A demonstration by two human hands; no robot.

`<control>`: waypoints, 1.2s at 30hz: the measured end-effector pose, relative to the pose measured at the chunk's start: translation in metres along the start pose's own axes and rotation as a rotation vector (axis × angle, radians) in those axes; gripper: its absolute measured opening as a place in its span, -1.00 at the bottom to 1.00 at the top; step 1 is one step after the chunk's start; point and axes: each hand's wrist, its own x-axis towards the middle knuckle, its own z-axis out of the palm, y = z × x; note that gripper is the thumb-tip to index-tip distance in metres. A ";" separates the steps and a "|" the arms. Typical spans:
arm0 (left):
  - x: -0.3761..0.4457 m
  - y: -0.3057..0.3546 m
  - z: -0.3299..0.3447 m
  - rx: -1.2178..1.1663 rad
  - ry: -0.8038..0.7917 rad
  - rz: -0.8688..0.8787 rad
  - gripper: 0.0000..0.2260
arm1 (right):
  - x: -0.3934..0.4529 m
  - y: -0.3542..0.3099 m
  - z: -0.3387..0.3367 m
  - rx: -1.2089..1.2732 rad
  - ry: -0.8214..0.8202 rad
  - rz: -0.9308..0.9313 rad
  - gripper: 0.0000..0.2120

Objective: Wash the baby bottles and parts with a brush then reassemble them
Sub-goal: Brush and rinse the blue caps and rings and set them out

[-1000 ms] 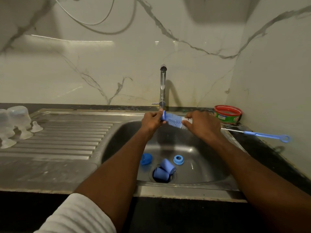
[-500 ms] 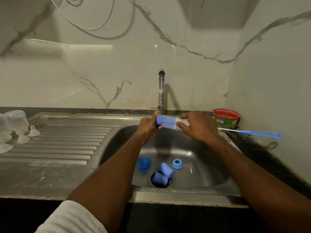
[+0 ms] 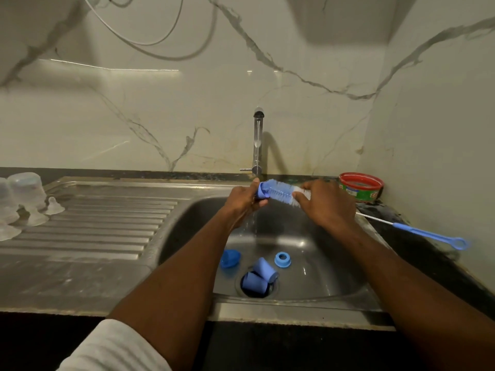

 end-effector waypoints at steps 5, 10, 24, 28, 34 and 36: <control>0.000 -0.004 -0.007 0.130 0.088 0.129 -0.62 | 0.004 -0.005 -0.003 0.059 -0.167 -0.110 -0.66; -0.003 0.005 -0.005 -0.007 -0.014 0.005 -0.64 | -0.002 -0.007 -0.006 0.057 0.037 -0.006 -0.66; -0.004 0.002 0.001 -0.012 -0.007 -0.031 -0.74 | -0.001 0.000 0.001 0.008 0.009 0.020 -0.61; -0.003 -0.005 -0.003 0.123 -0.050 0.047 -0.71 | 0.001 0.001 0.006 -0.028 -0.081 0.015 -0.63; -0.003 -0.002 -0.003 0.029 -0.007 0.012 -0.74 | 0.000 -0.006 0.005 -0.025 0.009 -0.046 -0.63; -0.004 0.003 -0.001 -0.052 -0.027 0.002 -0.74 | 0.001 -0.005 0.003 -0.018 0.041 -0.040 -0.65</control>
